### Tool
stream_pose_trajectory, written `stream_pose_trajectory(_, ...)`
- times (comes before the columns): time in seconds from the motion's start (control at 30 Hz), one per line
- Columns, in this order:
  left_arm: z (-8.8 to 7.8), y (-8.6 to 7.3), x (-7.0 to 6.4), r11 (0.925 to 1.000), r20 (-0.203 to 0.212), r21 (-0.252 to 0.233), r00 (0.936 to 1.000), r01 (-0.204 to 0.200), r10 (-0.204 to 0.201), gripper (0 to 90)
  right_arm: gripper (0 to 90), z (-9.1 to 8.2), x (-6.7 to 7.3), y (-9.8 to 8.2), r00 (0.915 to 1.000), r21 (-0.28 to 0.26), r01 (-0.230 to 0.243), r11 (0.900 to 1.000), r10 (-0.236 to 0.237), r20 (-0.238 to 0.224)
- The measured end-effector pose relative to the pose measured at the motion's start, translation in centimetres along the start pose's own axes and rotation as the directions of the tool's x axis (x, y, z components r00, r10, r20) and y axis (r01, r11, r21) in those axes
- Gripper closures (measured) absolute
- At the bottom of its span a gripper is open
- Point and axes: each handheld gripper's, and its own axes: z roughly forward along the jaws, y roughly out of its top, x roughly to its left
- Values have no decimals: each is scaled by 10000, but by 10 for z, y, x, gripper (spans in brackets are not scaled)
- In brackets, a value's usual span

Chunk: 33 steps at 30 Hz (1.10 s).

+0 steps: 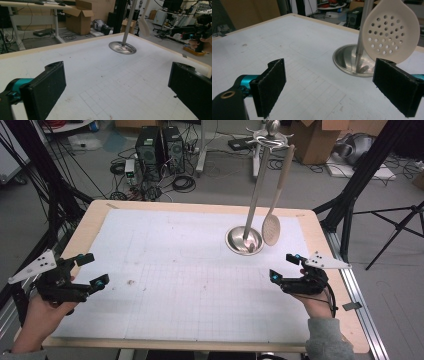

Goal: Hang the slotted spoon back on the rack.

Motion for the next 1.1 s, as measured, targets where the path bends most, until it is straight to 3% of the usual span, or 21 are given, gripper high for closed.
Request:
stream_pose_trajectory(0.17, 2, 0, 0, 10000, 106, 24, 9999, -74, 73, 19, 105, -9, -1, -10, 9993, -446, -133, 9989, 148, 343)
stream_pose_trajectory(0.5, 3, -5, 2, 10000, -2, -10, 10000, 22, -22, 19, 106, -26, -4, -26, 9984, -876, -479, 9950, 503, 258)
stream_pose_trajectory(1.1, 3, -17, 11, 9999, -280, 38, 9995, 160, -159, 18, 106, -59, -20, -55, 9882, -1257, -1281, 9838, 1373, 674)
